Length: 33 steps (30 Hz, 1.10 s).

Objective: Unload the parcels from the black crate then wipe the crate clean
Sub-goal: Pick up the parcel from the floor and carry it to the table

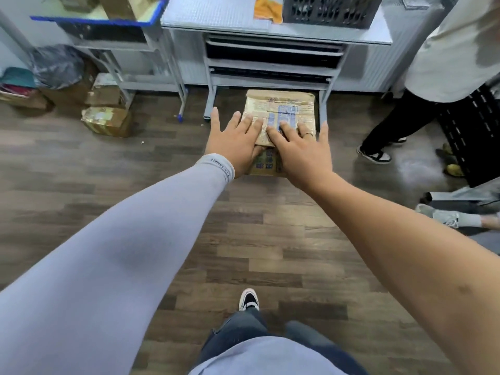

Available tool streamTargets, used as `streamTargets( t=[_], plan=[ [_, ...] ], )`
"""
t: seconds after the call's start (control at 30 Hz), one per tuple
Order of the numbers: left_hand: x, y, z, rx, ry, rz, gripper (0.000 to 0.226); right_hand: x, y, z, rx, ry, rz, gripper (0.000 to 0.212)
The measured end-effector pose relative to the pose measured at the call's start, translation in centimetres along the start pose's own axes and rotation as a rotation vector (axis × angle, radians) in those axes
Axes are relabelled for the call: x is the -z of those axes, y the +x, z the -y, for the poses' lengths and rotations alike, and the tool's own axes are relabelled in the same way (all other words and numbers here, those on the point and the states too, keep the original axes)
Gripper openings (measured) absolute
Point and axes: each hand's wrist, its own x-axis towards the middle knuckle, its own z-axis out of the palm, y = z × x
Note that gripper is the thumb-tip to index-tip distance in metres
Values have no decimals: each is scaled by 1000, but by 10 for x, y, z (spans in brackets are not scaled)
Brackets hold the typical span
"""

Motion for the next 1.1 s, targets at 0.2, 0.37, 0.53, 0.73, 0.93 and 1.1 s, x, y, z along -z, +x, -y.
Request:
streamTargets(
  t=[0.2, 0.37, 0.53, 0.73, 0.93, 1.1],
  plan=[
    [10, 43, 23, 22, 35, -38, 67, 9, 51, -11, 15, -2, -26, 61],
    [20, 81, 33, 69, 48, -60, 64, 13, 96, -32, 70, -8, -54, 64],
    [37, 143, 43, 109, 62, -63, 64, 12, 158, -62, 81, -12, -98, 64],
    [51, 226, 39, 181, 44, -43, 58, 9, 230, -116, 119, -5, -134, 65],
    [53, 287, 37, 240, 4, -32, 59, -2, 289, -154, 174, -10, -108, 68],
    [48, 323, 46, 274, -24, -9, 60, -9, 327, -164, 193, -3, -89, 64]
  ],
)
